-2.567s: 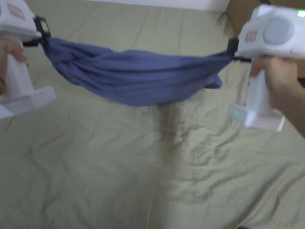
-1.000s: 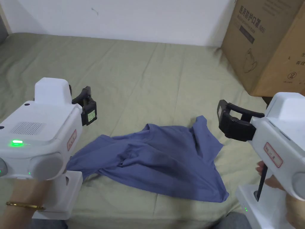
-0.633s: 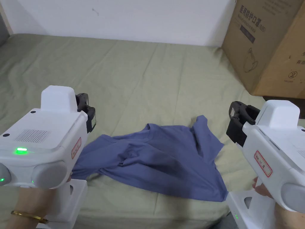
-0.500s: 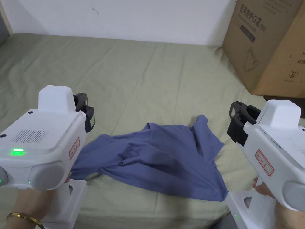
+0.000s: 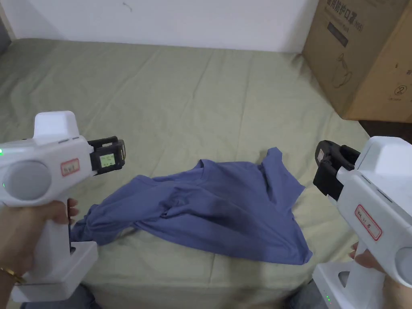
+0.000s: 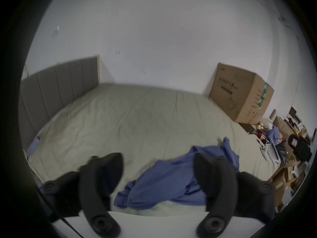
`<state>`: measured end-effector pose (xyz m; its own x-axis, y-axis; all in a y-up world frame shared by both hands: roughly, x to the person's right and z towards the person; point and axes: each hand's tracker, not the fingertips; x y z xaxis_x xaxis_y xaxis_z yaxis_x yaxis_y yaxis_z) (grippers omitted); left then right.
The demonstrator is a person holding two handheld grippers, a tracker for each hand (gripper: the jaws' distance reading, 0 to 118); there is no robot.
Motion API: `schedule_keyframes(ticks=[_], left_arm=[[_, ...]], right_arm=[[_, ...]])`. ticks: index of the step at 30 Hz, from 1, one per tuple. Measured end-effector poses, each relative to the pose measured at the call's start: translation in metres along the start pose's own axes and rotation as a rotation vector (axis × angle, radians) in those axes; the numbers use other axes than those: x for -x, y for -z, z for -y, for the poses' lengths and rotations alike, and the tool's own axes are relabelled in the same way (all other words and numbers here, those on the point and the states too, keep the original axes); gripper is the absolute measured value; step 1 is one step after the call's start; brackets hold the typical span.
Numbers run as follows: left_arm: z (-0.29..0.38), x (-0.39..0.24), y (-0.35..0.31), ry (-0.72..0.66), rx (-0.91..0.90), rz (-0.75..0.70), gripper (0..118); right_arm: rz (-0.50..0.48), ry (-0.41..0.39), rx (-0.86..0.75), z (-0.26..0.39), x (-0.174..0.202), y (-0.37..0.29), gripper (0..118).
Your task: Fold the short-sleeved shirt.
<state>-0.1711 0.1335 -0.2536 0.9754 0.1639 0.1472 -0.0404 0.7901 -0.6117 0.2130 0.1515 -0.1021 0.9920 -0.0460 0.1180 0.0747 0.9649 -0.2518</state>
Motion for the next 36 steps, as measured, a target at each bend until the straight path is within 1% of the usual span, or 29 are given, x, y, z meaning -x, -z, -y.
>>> schedule_keyframes(ticks=[2, 3, 7, 10, 12, 15, 20, 22, 23, 24, 25, 26, 28, 29, 31, 32, 35, 36], left_arm=[[0.002, 0.016, 0.014, -0.039, 0.061, 0.011, 111], [0.004, 0.022, 0.022, -0.046, 0.089, 0.007, 115], [0.024, 0.049, 0.049, -0.03, 0.239, -0.039, 115], [0.044, 0.067, 0.067, -0.026, 0.359, -0.125, 115], [0.057, 0.078, 0.078, -0.03, 0.408, -0.17, 115], [0.073, 0.091, 0.088, -0.045, 0.447, -0.21, 115], [0.089, 0.098, 0.104, -0.084, 0.493, -0.21, 115], [0.093, 0.098, 0.109, -0.082, 0.502, -0.214, 112], [0.094, 0.096, 0.111, -0.077, 0.51, -0.203, 105], [0.096, 0.094, 0.113, -0.068, 0.519, -0.203, 94], [0.098, 0.092, 0.115, -0.059, 0.533, -0.206, 80], [0.101, 0.09, 0.118, -0.051, 0.549, -0.207, 63], [0.104, 0.084, 0.116, -0.036, 0.534, -0.211, 56], [0.103, 0.082, 0.114, -0.01, 0.53, -0.196, 43], [0.1, 0.076, 0.111, 0.012, 0.516, -0.174, 6], [0.099, 0.072, 0.11, 0.012, 0.509, -0.173, 0], [0.096, 0.065, 0.104, 0.074, 0.49, -0.194, 0], [0.094, 0.065, 0.098, 0.066, 0.479, -0.191, 0]], right_arm=[[0.006, 0.003, 0.007, 0.002, -0.002, 0.002, 0], [0.009, 0.003, 0.013, 0.003, -0.003, 0.003, 0], [0.016, -0.003, 0.035, 0.006, -0.003, 0.006, 0], [0.018, -0.011, 0.053, 0.008, 0.0, 0.008, 0], [0.02, -0.015, 0.064, 0.01, 0.003, 0.01, 0], [0.015, -0.018, 0.079, 0.011, 0.007, 0.014, 0], [-0.007, -0.047, 0.097, 0.014, 0.019, 0.017, 0], [-0.014, -0.052, 0.101, 0.014, 0.022, 0.018, 0], [-0.016, -0.056, 0.103, 0.015, 0.024, 0.018, 0], [-0.018, -0.058, 0.105, 0.015, 0.024, 0.019, 0], [-0.019, -0.06, 0.109, 0.015, 0.024, 0.019, 0], [-0.02, -0.059, 0.11, 0.016, 0.024, 0.019, 0], [-0.021, -0.059, 0.113, 0.016, 0.023, 0.019, 0], [-0.022, -0.06, 0.114, 0.017, 0.023, 0.019, 0], [-0.02, -0.062, 0.117, 0.018, 0.022, 0.019, 0], [-0.019, -0.062, 0.12, 0.019, 0.021, 0.019, 0], [-0.015, -0.057, 0.121, 0.019, 0.018, 0.019, 0], [-0.013, -0.057, 0.121, 0.019, 0.016, 0.018, 0]])
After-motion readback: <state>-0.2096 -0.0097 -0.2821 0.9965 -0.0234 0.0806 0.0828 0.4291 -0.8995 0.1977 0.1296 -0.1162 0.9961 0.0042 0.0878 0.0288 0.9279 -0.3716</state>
